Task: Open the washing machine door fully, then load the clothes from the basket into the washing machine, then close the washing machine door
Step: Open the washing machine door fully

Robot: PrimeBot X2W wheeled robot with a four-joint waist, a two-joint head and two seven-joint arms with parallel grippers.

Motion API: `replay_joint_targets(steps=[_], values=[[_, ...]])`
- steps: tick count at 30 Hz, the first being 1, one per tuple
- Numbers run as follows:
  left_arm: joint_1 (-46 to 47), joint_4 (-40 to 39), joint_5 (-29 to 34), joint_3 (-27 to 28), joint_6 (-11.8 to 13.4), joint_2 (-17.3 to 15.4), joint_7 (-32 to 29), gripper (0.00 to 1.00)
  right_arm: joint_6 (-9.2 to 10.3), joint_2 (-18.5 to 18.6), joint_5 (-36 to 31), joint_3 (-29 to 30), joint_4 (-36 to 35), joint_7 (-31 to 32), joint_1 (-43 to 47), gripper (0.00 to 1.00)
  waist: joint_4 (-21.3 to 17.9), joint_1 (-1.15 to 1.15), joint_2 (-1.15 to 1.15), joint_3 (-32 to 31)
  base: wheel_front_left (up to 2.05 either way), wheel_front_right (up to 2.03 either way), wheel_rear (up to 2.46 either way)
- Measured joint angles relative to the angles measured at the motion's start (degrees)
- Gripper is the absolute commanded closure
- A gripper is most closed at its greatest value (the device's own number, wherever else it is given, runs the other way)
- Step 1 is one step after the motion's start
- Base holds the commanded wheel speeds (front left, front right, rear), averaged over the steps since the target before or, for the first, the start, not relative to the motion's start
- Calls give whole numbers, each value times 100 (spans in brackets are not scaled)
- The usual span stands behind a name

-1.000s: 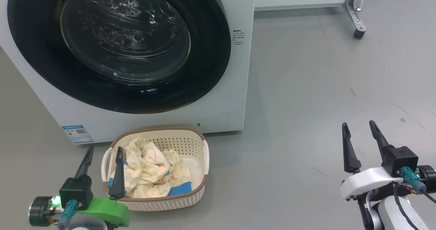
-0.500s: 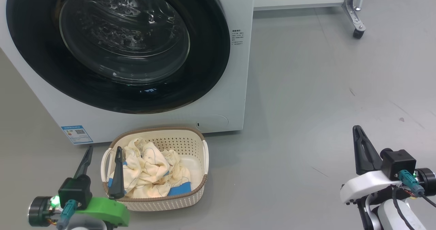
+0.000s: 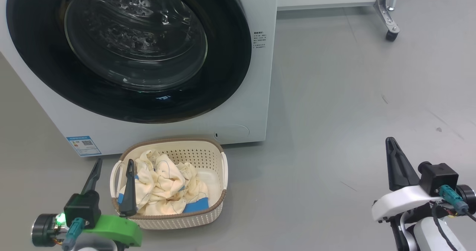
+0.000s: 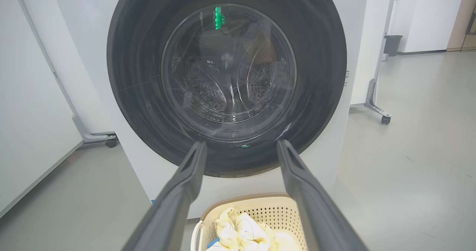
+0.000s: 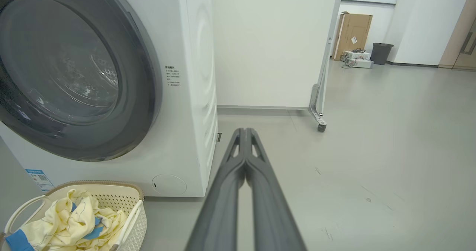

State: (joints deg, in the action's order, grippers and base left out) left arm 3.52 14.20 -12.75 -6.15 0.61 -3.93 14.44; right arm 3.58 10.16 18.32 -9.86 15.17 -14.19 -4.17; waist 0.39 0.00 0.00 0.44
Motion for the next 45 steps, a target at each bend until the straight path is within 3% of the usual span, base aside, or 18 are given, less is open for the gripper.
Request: replay_joint_targets(steps=[10, 15, 19, 30, 37, 45], values=[[36, -177, 1, -18, -42, 51, 0, 0, -410, -336, 949, 285, -5, 31, -169, 100, 2, 0, 0, 230, 0, 0, 0], [218, -250, 27, -94, -44, 78, 0, 0, -788, -716, 2234, 748, 18, 297, -307, 100, 31, 0, 0, 415, 0, 0, 0], [297, -345, 77, -133, -49, 86, 0, 0, -902, -781, 3301, 1105, 115, 681, -568, 100, 74, 0, 0, 594, 0, 0, 0], [634, -438, 121, -305, -96, 111, 0, 0, -903, -783, 6025, 1549, 461, 2372, -1689, 100, 279, 0, 0, 1140, 0, 0, 0], [877, -558, 119, -328, -96, 124, 1, 0, -636, -745, 6892, 1623, 490, 3253, -2549, 100, 436, 0, 0, 1532, 0, 0, 0], [1258, -686, 119, -393, -101, 143, 1, 0, -252, -690, 7255, 1600, 378, 3884, -3643, 100, 615, 0, 0, 2061, 0, 0, 0]])
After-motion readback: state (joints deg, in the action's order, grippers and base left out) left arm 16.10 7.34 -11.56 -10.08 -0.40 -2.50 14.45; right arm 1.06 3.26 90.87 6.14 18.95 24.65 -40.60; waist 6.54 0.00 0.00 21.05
